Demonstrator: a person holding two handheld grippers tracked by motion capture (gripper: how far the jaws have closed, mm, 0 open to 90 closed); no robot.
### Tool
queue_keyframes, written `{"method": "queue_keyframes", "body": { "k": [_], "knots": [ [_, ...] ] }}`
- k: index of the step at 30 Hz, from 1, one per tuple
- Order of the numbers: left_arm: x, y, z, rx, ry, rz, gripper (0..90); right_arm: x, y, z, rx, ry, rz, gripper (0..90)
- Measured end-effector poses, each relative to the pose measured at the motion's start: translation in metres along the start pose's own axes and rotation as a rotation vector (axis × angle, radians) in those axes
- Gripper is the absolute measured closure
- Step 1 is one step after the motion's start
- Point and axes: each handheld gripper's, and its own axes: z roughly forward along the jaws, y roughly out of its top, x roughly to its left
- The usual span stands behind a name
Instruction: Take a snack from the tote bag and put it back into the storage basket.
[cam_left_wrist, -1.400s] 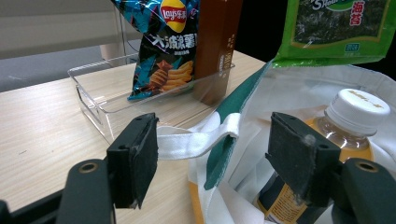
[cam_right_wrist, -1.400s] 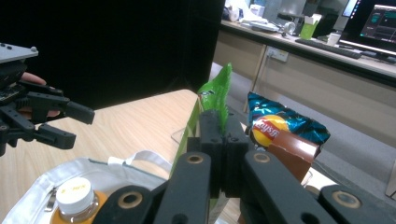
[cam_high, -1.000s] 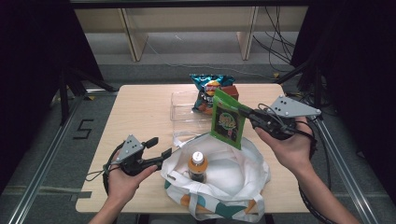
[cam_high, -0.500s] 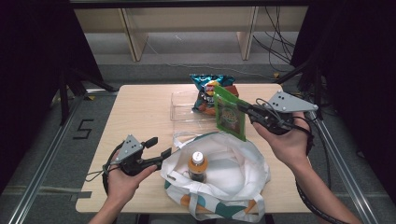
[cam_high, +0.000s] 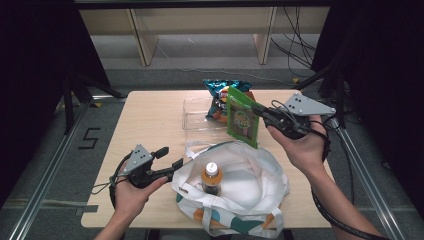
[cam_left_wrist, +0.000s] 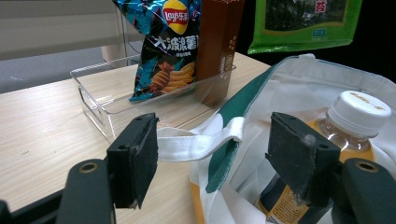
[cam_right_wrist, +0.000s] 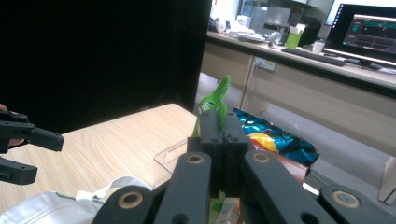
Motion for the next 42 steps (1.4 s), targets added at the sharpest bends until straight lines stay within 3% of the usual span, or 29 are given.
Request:
{"method": "queue_keyframes", "body": {
  "k": [4,6,7,10,14,18,20,25,26,31,42],
  "knots": [
    [0.0,0.0,0.0,-0.003,-0.001,-0.001,32.8,-0.002,-0.001,0.004,0.0,-0.001,-0.001,90.0],
    [0.0,0.001,0.0,-0.005,-0.003,-0.001,32.8,-0.004,-0.001,0.007,-0.015,-0.012,-0.025,90.0],
    [0.0,0.001,-0.001,-0.002,0.0,0.001,32.8,-0.003,-0.001,0.008,-0.011,-0.006,0.003,90.0],
    [0.0,0.001,-0.001,-0.004,-0.001,0.002,32.8,-0.002,-0.001,0.011,-0.002,-0.013,0.018,90.0],
    [-0.001,0.0,0.0,-0.009,-0.012,-0.001,32.8,-0.006,-0.001,0.015,-0.004,-0.014,0.008,90.0],
    [-0.001,0.001,-0.001,-0.004,-0.001,-0.001,32.7,-0.008,-0.001,0.019,-0.005,-0.022,0.029,90.0],
    [-0.001,0.002,-0.001,-0.008,-0.001,0.0,32.7,-0.01,-0.001,0.023,-0.019,-0.029,0.009,90.0],
    [-0.001,0.002,-0.001,-0.011,-0.001,-0.003,32.8,-0.011,-0.002,0.03,-0.01,-0.031,0.02,90.0],
    [0.0,0.002,-0.001,-0.018,-0.009,-0.005,32.7,-0.009,-0.003,0.031,-0.007,-0.018,0.042,90.0],
    [-0.001,0.002,-0.002,-0.014,-0.001,-0.004,32.8,-0.008,-0.001,0.034,-0.004,-0.02,0.024,90.0],
    [0.0,0.003,-0.002,-0.014,0.004,-0.002,32.7,-0.012,-0.002,0.045,-0.009,-0.026,0.046,90.0]
  ]
}}
